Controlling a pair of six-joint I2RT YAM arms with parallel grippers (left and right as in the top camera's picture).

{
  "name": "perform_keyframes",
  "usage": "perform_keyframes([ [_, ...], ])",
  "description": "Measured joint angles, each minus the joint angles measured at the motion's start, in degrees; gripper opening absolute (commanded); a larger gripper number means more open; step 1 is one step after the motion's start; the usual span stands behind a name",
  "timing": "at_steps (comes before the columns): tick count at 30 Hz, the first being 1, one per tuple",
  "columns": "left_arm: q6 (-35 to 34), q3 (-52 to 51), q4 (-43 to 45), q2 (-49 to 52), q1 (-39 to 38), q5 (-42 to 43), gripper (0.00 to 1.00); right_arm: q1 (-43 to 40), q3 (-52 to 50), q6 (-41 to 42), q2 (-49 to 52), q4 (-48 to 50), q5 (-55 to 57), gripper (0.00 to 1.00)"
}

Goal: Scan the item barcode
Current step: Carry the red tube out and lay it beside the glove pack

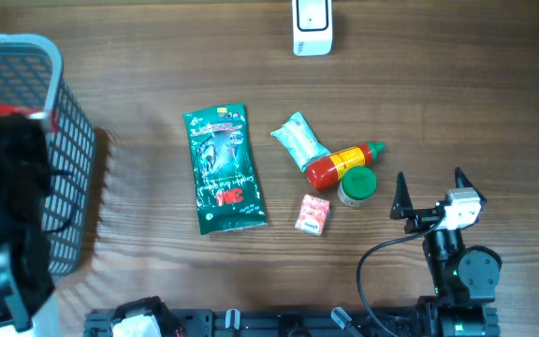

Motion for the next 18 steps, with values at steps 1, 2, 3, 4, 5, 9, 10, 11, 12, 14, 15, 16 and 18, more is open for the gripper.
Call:
perform_keyframes([
  [1, 1.11, -0.02, -0.04, 0.22, -3.96, -0.22, 0.04, 0.0, 0.0, 0.0, 0.0, 0.0, 0.0, 1.0],
  [2, 2.75, 0.0, -0.09, 1.05, -9.51, -0.22, 0.04, 0.0, 0.0, 0.0, 0.0, 0.0, 0.0, 1.0],
  [3, 3.78, 0.0, -0.28, 1.95, -12.87, -0.02, 0.04, 0.0, 0.0, 0.0, 0.0, 0.0, 0.0, 1.0],
  [4, 4.61, 0.0, -0.66, 3.26, -15.98, -0.22, 0.04, 0.0, 0.0, 0.0, 0.0, 0.0, 0.0, 1.0],
  [5, 5.42, -0.02, -0.72, 3.56, -16.72, -0.2, 0.04, 0.0, 0.0, 0.0, 0.0, 0.02, 0.0, 1.0],
  [9, 8.15, -0.02, -1.57, 14.1, -29.99, -0.39, 0.04, 0.0, 0.0, 0.0, 0.0, 0.0, 0.02, 1.0],
  [10, 8.57, -0.02, -1.55, 17.35, -32.37, -0.37, 0.04, 0.0, 0.0, 0.0, 0.0, 0.0, 0.02, 1.0],
  [11, 8.83, -0.02, -1.66, 20.26, -34.23, -0.46, 0.04, 0.0, 0.0, 0.0, 0.0, 0.0, 0.0, 1.0],
  [12, 8.96, 0.0, -1.66, 22.99, -35.74, -0.52, 0.04, 0.0, 0.0, 0.0, 0.0, 0.02, 0.02, 1.0],
  [14, 9.29, -0.02, -1.66, 29.9, -39.17, -0.46, 0.04, 0.0, 0.0, 0.0, 0.0, 0.02, 0.0, 1.0],
  [15, 9.44, -0.02, -1.75, 33.4, -40.74, -0.48, 0.04, 0.0, 0.0, 0.0, 0.0, 0.02, 0.0, 1.0],
  [16, 9.46, -0.02, -1.9, 36.09, -41.92, -0.5, 0.04, 0.0, 0.0, 0.0, 0.0, 0.02, 0.0, 1.0],
  [18, 9.49, -0.02, -2.08, 40.59, -44.17, -0.44, 0.04, 0.0, 0.0, 0.0, 0.0, 0.0, 0.0, 1.0],
])
